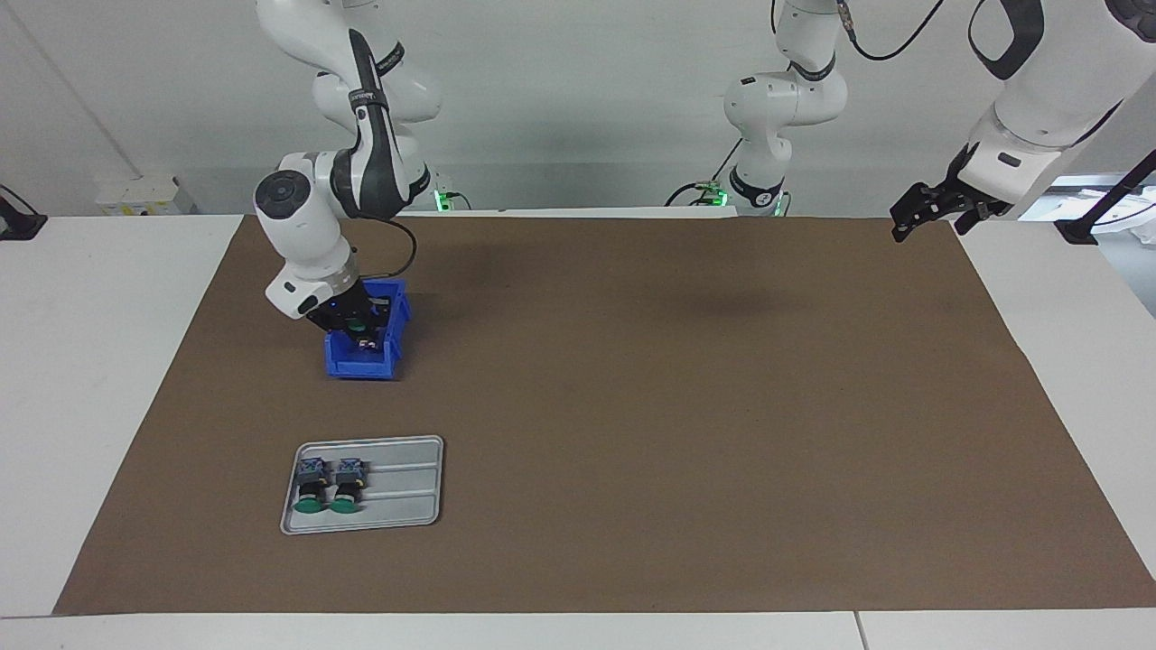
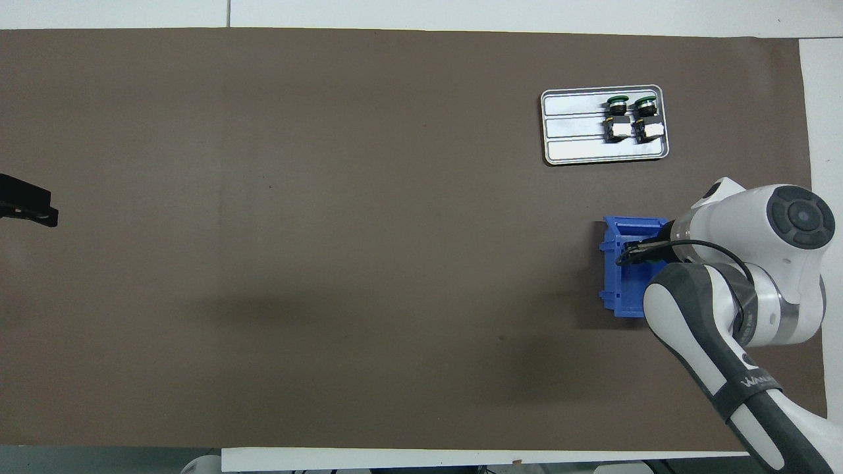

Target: Place and press button with both arms

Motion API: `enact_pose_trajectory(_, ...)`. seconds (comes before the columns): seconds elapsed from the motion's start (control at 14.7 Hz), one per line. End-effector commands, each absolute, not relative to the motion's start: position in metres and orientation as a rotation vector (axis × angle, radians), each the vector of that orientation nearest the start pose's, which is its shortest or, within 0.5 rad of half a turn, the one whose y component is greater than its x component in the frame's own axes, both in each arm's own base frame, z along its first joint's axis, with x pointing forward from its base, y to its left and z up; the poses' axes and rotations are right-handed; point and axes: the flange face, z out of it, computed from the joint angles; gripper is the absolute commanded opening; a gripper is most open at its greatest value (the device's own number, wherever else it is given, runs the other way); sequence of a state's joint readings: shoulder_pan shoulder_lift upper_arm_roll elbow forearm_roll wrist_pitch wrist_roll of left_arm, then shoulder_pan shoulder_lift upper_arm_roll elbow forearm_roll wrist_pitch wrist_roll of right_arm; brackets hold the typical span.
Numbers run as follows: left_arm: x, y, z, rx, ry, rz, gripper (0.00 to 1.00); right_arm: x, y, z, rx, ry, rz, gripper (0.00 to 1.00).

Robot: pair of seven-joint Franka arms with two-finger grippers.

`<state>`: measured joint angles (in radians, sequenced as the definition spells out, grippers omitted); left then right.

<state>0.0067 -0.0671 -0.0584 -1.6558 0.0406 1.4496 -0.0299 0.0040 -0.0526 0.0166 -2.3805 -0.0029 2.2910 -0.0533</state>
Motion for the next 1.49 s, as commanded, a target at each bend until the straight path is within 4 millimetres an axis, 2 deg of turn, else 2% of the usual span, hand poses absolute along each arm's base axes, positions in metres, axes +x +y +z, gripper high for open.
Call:
enact_pose_trajectory(0.0,0.519,-0.023,0.616,-3.078,0.052,0.191,1.00,0.487,0.011,0.344,-3.132,-0.093,0.058,0.48)
enact_pose_trajectory(0.14,0.518,-0.027,0.616,-3.077,0.059,0.193,1.00,0.486,0.011,0.344,-3.131,-0.098,0.065,0.58)
enact_pose_trajectory(0.27,0.518,-0.026,0.614,-3.077,0.045,0.195,1.00,0.486,0.013,0.348,-3.131,-0.103,0.062,0.59)
enact_pose_trajectory(0.34,0.518,-0.025,0.614,-3.076,0.035,0.202,1.00,0.489,0.014,0.356,-3.131,-0.105,0.062,0.60)
enact_pose_trajectory(0.48,0.518,-0.023,0.613,-3.076,0.028,0.205,1.00,0.502,0.016,0.387,-3.129,-0.114,0.103,0.63)
enact_pose_trajectory(0.54,0.518,-0.021,0.614,-3.077,0.024,0.203,1.00,0.508,0.017,0.405,-3.130,-0.121,0.110,0.74)
enact_pose_trajectory(0.61,0.518,-0.020,0.614,-3.077,0.021,0.203,1.00,0.514,0.019,0.425,-3.129,-0.127,0.122,0.92)
enact_pose_trajectory(0.68,0.518,-0.020,0.613,-3.077,0.019,0.205,1.00,0.519,0.020,0.441,-3.128,-0.134,0.127,0.99)
enact_pose_trajectory(0.81,0.518,-0.020,0.614,-3.077,0.016,0.203,1.00,0.528,0.020,0.484,-3.127,-0.133,0.110,0.99)
enact_pose_trajectory(0.95,0.518,-0.020,0.613,-3.077,0.017,0.205,1.00,0.537,0.020,0.538,-3.127,-0.135,0.084,0.99)
enact_pose_trajectory(1.15,0.518,-0.020,0.613,-3.077,0.017,0.205,1.00,0.544,0.014,0.604,-3.123,-0.115,0.143,0.99)
enact_pose_trajectory(1.22,0.518,-0.020,0.614,-3.077,0.016,0.203,1.00,0.549,0.008,0.616,-3.121,-0.099,0.160,0.99)
enact_pose_trajectory(1.43,0.518,-0.020,0.613,-3.077,0.017,0.205,1.00,0.552,-0.004,0.616,-3.130,-0.067,0.175,0.99)
